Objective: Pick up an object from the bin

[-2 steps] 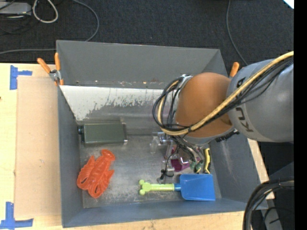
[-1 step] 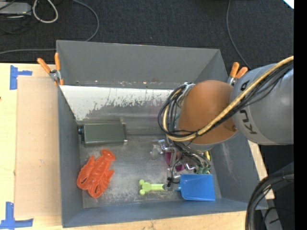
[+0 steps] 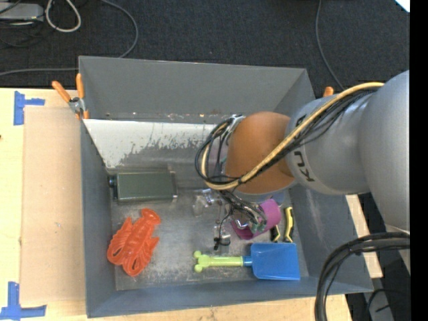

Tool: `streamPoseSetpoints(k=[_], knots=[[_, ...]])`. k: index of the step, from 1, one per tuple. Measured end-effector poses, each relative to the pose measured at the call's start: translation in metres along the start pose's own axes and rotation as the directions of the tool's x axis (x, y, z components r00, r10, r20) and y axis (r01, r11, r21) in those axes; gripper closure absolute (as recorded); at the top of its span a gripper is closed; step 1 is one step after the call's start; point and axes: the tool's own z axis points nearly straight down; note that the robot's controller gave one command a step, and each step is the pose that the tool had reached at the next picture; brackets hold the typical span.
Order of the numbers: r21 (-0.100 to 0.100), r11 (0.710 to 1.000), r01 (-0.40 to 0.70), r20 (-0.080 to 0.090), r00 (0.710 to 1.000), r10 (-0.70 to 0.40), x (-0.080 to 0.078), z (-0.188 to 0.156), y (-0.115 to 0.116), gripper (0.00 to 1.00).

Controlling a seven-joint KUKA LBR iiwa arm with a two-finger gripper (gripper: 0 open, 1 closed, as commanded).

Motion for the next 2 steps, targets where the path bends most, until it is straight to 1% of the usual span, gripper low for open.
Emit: streamPoseSetpoints(k=[1,2], knots=[[0.006,0.998,0.065,-0.003,0.998,-0.065,0.077,-0.044,-0.037,0.00],[-0.008,0.915,0.404,-0.007,0.915,-0.404,0.056,0.021,0.001,0.00]])
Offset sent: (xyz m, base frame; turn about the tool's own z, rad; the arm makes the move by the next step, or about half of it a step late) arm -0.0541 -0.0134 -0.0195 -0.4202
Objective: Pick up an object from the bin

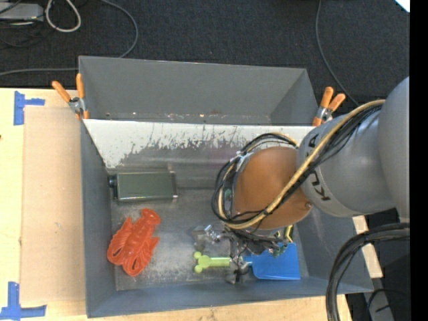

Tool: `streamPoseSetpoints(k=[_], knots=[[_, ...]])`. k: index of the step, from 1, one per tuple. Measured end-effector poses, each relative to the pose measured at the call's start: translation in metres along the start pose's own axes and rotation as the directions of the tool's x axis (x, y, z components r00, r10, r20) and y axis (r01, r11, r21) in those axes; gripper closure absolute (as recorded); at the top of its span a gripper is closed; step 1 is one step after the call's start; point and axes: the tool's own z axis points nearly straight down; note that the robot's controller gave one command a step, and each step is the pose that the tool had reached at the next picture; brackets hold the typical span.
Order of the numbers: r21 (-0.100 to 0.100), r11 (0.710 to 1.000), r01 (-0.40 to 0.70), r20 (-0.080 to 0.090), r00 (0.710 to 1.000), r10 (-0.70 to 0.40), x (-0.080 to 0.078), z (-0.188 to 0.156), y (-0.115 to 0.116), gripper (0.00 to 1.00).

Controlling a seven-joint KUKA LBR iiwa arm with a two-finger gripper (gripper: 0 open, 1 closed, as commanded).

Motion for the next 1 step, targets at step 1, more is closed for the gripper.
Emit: streamPoseSetpoints(k=[1], knots=[[0.008,0.946,-0.325,0.006,0.946,0.325,0.0269,-0.0475,-0.0563,0.00]])
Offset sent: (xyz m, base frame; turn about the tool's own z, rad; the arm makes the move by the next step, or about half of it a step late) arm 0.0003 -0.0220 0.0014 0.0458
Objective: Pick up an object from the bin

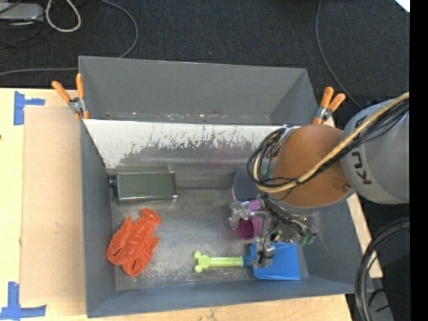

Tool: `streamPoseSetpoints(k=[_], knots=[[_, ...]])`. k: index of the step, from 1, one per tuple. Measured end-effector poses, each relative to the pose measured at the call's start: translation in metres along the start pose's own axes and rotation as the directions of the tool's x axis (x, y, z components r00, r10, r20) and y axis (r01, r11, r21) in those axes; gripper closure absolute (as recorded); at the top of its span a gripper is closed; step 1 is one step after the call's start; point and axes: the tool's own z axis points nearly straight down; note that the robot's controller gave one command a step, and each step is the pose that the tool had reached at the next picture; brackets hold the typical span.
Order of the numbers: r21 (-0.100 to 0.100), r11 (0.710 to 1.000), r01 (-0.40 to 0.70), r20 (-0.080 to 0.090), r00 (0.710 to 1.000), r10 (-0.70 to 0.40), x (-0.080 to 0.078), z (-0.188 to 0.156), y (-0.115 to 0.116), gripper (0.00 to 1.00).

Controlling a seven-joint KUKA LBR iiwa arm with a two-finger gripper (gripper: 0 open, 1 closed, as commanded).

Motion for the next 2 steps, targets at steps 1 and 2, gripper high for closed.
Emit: streamPoseSetpoints(k=[1,2], knots=[[-0.013,0.959,0.284,-0.003,0.959,-0.284,0.000,0.047,0.043,0.00],[0.006,0.999,0.042,0.005,0.999,-0.042,0.007,0.028,-0.034,0.00]])
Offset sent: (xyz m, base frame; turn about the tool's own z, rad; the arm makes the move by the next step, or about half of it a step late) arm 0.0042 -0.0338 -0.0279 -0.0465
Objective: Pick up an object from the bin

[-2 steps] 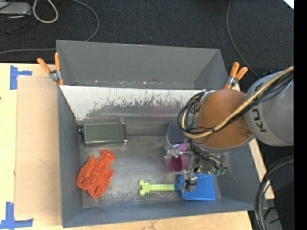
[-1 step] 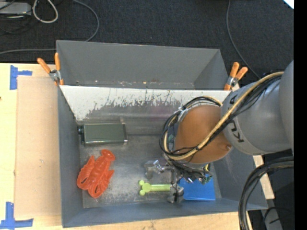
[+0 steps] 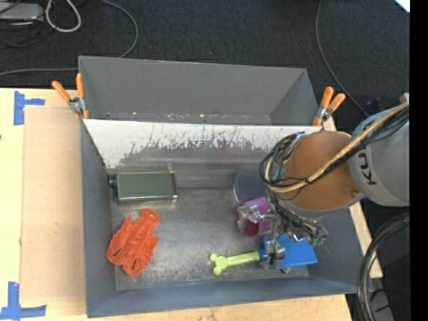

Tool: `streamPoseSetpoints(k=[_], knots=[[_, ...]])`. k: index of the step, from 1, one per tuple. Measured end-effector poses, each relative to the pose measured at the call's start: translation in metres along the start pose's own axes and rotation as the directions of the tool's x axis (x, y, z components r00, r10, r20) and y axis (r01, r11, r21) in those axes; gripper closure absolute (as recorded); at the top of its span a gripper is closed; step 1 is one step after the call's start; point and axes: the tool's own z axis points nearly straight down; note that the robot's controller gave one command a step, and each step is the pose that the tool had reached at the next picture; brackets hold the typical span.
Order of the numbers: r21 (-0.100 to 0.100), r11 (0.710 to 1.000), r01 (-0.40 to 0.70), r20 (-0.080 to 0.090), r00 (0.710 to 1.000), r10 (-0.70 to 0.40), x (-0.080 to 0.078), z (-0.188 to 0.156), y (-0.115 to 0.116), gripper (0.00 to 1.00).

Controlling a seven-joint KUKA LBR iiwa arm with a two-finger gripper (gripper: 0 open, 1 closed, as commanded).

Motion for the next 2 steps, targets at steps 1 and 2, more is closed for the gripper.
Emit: streamPoseSetpoints(k=[1,2], knots=[[-0.016,0.985,0.169,-0.004,0.986,-0.170,-0.021,0.016,0.035,0.00],[-0.024,1.000,-0.003,-0.003,1.000,0.003,0.021,0.018,-0.027,0.00]])
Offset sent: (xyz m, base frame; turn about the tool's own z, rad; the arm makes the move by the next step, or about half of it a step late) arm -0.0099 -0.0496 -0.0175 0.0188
